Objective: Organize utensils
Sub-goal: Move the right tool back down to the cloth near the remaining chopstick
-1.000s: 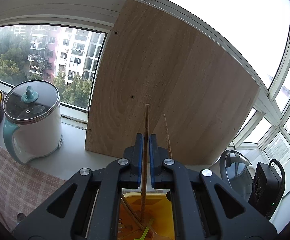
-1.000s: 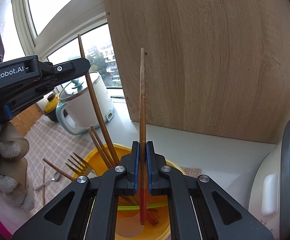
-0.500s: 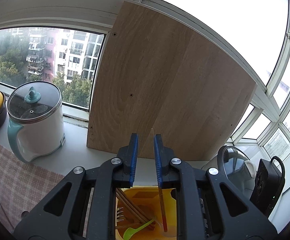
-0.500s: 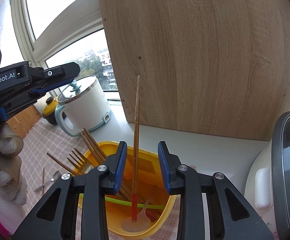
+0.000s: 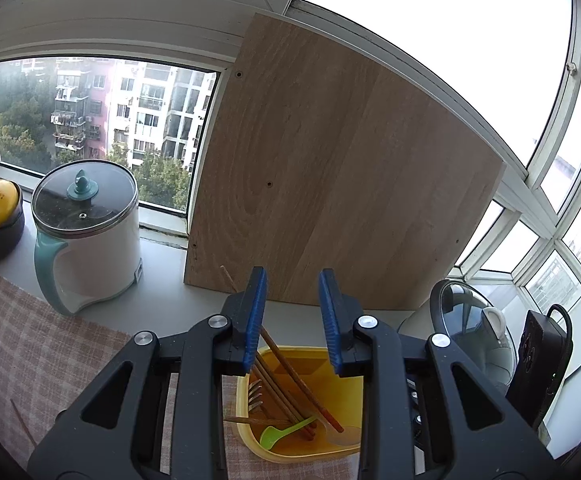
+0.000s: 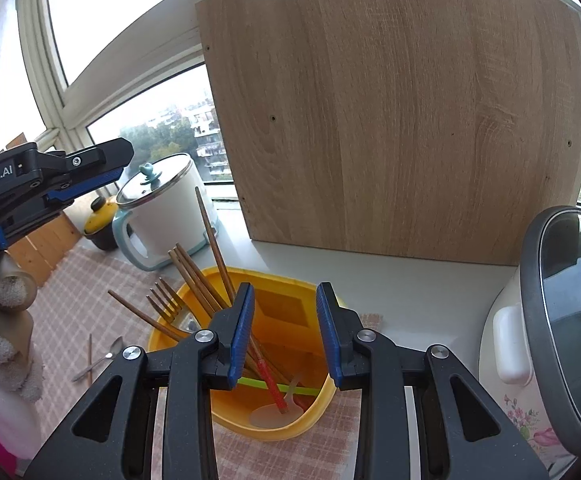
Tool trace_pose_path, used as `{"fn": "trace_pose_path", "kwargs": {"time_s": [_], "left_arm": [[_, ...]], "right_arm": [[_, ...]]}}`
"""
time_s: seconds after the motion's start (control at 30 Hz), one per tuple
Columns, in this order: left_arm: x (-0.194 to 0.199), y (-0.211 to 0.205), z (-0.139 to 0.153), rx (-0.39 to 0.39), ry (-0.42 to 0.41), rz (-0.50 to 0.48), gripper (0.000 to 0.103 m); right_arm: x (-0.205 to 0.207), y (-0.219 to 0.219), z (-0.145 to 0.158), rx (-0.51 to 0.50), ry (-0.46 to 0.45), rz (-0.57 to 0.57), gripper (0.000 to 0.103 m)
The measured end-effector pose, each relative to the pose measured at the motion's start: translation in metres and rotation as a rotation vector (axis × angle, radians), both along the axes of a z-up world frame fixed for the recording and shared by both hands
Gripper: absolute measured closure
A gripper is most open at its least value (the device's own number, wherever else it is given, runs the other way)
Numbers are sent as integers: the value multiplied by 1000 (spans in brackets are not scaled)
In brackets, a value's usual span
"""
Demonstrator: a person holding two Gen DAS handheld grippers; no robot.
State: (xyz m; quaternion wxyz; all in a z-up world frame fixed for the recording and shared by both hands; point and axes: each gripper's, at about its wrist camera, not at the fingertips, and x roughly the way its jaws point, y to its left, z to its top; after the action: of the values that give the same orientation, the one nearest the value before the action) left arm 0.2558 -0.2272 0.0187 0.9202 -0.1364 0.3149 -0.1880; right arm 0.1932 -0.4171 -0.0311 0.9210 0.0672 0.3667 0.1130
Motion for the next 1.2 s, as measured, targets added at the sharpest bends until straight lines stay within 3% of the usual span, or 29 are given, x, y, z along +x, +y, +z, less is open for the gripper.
{"fn": "trace_pose_path", "kwargs": {"time_s": [0.2, 0.3, 0.5, 0.6, 0.8, 0.93, 1.2], "left_arm": [[-14, 17, 0, 1, 9, -3, 77], [-24, 30, 1, 3, 11, -5, 66], [-40, 59, 0, 11, 24, 3, 64], [-46, 77, -1, 14, 30, 12, 58], [-60, 119, -9, 42, 54, 33, 57], [-69, 154, -16, 67, 69, 56, 46], [-88, 235, -52, 121, 159, 138, 46]], "right_arm": [[-9, 4, -2, 0, 10, -12, 73], [-13, 5, -2, 8, 14, -22, 73], [-28, 10, 0, 14, 14, -42, 73], [-34, 16, 1, 13, 18, -48, 73], [-51, 34, 7, 12, 10, -64, 47], [-57, 51, 12, -5, 4, -70, 30], [-65, 104, 12, -67, 1, 30, 25]]}}
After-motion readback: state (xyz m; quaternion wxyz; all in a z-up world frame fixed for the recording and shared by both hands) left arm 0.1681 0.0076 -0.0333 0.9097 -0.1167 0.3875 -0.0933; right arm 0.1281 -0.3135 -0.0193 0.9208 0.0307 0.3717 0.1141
